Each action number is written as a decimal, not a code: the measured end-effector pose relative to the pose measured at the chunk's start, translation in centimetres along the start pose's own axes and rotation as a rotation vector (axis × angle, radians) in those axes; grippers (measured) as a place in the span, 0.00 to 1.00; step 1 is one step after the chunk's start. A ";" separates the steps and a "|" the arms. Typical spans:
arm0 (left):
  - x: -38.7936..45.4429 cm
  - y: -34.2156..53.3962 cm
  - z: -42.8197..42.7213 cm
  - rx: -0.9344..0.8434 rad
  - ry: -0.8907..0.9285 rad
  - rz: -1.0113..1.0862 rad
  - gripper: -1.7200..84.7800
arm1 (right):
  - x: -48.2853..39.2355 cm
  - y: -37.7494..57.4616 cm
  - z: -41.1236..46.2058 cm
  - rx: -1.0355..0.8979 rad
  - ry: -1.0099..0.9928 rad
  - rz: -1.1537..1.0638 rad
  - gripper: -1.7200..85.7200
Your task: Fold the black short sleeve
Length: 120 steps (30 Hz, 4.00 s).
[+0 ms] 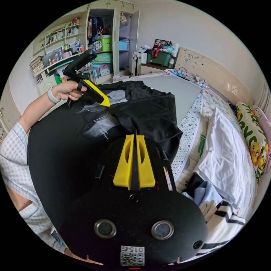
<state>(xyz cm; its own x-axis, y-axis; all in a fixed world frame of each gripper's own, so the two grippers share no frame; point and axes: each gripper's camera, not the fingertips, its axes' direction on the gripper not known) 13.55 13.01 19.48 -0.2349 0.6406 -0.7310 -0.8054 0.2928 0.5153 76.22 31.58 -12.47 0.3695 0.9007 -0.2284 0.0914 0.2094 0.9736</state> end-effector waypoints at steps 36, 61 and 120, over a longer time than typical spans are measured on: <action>13.9 37.3 -18.0 0.746 -0.040 0.063 0.08 | -5.7 8.8 -6.5 0.461 0.423 0.455 0.10; 19.4 64.8 -7.3 1.010 -0.034 -0.315 0.13 | -9.8 23.9 -4.4 0.393 0.248 0.309 0.09; 28.8 61.8 -16.7 0.570 -0.351 0.176 0.07 | -0.2 39.8 7.2 0.367 0.076 0.315 0.09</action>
<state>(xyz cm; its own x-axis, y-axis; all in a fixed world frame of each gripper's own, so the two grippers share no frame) -52.02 37.70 22.81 -0.0686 0.8767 -0.4762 -0.3373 0.4288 0.8381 86.48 37.00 26.27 0.3640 0.9269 0.0916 0.3108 -0.2136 0.9262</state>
